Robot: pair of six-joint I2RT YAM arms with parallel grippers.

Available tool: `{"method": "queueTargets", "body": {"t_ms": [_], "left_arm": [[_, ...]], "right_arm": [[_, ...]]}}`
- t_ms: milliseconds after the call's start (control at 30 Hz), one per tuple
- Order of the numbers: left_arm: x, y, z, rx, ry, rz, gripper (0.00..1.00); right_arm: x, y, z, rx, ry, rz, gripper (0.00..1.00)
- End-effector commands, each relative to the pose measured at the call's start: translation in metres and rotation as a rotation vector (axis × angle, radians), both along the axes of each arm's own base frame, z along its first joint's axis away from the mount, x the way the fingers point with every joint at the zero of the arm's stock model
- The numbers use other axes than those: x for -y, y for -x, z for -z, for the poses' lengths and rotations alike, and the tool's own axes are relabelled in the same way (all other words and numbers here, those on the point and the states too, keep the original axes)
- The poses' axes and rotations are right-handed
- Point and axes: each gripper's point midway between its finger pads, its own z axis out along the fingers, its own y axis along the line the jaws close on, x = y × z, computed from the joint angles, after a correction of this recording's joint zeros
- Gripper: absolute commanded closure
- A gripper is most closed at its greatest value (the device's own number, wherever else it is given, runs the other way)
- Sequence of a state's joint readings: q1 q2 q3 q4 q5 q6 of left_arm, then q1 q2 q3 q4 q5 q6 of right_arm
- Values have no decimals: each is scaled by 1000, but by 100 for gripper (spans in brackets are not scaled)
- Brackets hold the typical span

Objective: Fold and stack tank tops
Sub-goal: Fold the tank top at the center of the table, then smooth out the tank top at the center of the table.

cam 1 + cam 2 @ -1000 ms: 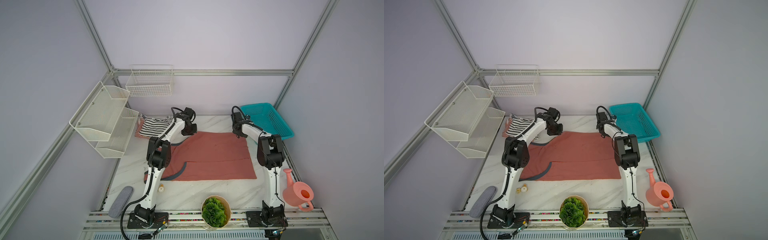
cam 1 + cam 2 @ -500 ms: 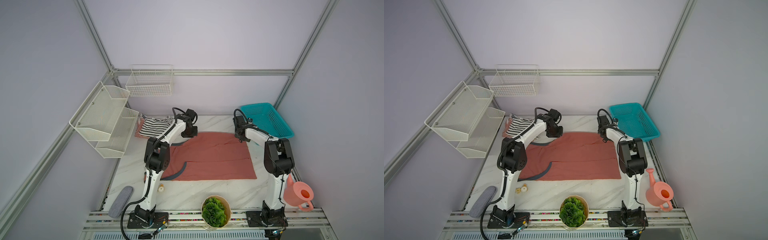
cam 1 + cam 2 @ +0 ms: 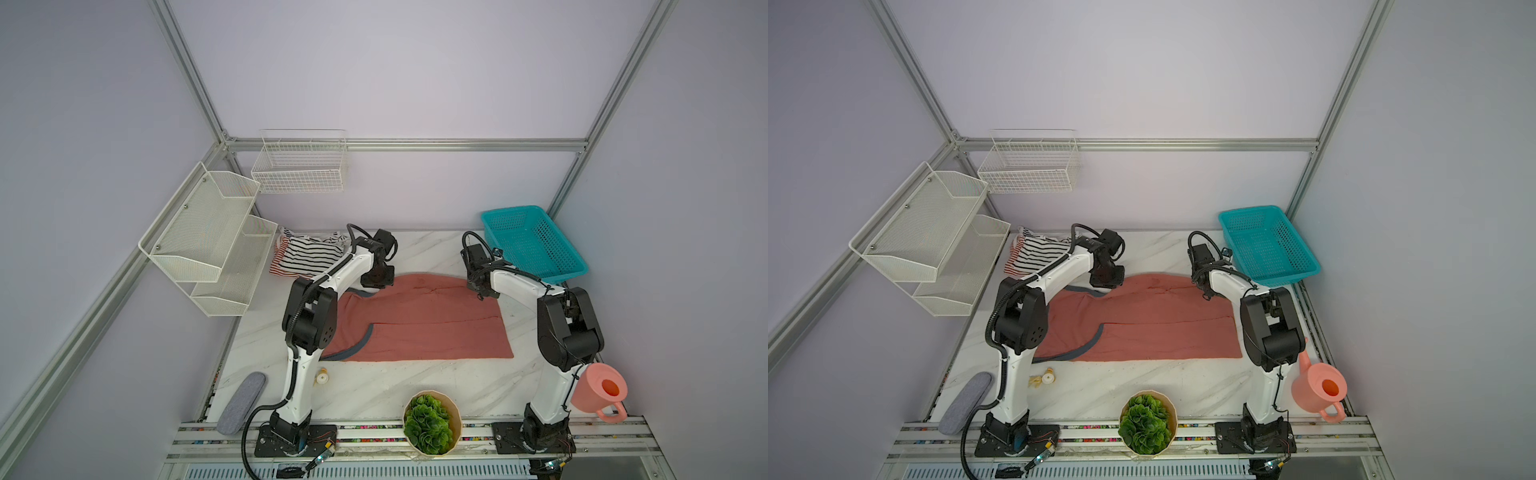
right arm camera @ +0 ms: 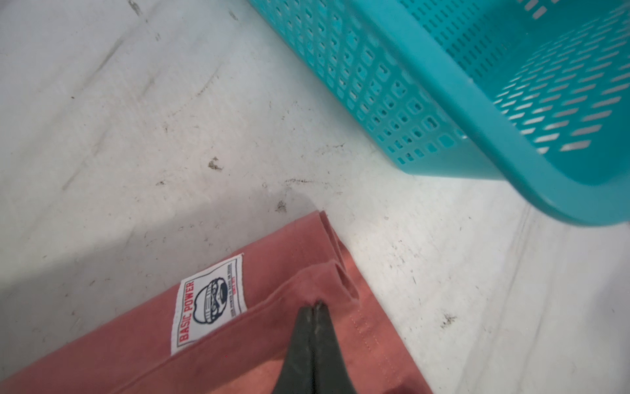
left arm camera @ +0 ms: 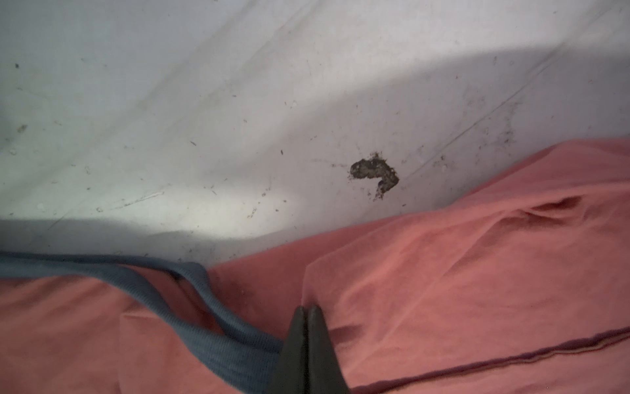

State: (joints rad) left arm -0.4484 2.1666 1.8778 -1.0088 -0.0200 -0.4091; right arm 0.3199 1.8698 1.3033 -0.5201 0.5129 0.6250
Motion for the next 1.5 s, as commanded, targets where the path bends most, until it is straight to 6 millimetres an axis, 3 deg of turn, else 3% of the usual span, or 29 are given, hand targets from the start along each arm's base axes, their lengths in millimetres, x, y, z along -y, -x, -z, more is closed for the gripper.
{"method": "queueTargets", "body": {"t_ms": [0, 300, 367, 433, 533, 667, 800, 900, 1133, 1300, 1467], "left_arm": [[-5, 12, -15, 25, -15, -11, 100], [-8, 38, -5, -14, -60, 14, 95], [-10, 44, -2, -24, -70, 17, 83], [-12, 50, -1, -32, -81, 21, 67], [-16, 57, -8, -30, -92, 24, 50], [-24, 59, -23, 9, -106, 13, 42], [-16, 50, -30, 24, -79, 9, 41], [-1, 42, -26, 9, -29, 13, 41], [28, 36, -8, -41, 42, 44, 47], [24, 44, 1, -59, 33, 48, 56], [13, 55, 11, -83, -6, 41, 64]], "right_arm": [[11, 18, -5, -19, 40, 39, 100], [17, 46, 7, -82, 52, 46, 100], [18, 52, 11, -100, 51, 47, 100], [17, 56, 12, -110, 46, 43, 84], [15, 61, 7, -107, 40, 42, 78], [13, 62, -10, -69, 19, 40, 76], [9, 57, -30, -15, -7, 31, 75], [4, 49, -34, 12, -30, 18, 73], [-19, 27, -4, -15, -104, -34, 73], [-30, 23, 18, -39, -148, -57, 73], [-27, 31, 35, -82, -141, -55, 74]]}}
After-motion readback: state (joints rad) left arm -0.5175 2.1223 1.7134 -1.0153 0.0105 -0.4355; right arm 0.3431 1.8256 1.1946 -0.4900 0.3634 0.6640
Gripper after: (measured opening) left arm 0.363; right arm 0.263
